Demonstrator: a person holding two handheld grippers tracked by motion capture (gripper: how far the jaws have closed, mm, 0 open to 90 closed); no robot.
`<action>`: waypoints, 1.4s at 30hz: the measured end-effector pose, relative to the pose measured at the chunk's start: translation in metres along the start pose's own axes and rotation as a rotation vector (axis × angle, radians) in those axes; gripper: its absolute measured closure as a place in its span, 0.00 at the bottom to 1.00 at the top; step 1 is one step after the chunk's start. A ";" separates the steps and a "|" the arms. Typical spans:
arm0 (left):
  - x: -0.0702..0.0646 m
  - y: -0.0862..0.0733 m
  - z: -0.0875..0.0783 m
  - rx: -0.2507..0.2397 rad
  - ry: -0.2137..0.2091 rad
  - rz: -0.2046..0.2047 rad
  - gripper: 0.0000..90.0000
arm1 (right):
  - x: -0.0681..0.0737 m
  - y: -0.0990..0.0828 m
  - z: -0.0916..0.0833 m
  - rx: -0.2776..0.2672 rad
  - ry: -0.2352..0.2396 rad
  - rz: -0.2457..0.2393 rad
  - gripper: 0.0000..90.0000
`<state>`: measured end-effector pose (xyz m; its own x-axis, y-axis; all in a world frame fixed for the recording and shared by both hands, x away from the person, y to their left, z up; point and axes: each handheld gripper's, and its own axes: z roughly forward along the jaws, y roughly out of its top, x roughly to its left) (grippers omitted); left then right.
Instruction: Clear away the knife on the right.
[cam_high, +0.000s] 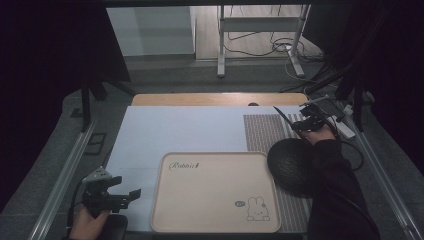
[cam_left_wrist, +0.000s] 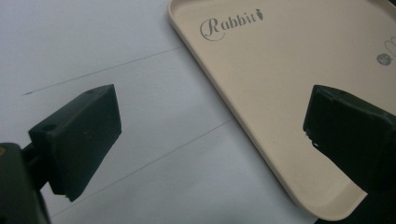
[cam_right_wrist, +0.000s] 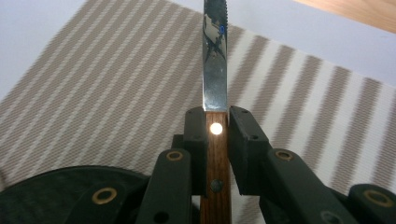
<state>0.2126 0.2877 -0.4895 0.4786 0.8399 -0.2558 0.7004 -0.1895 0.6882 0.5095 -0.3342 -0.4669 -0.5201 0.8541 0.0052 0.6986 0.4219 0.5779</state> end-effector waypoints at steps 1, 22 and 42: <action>0.000 0.000 0.000 0.000 0.000 0.000 0.05 | 0.004 0.000 0.000 0.001 0.004 -0.005 0.86; -0.001 0.000 0.000 0.001 0.004 0.005 0.05 | 0.083 -0.021 -0.014 0.004 0.110 -0.101 0.86; -0.001 0.001 0.001 0.005 0.009 0.005 0.05 | 0.156 -0.057 -0.037 0.006 0.203 -0.210 0.86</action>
<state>0.2130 0.2863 -0.4893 0.4774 0.8436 -0.2460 0.7006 -0.1965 0.6859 0.3703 -0.2363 -0.4687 -0.7412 0.6694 0.0496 0.5677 0.5857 0.5786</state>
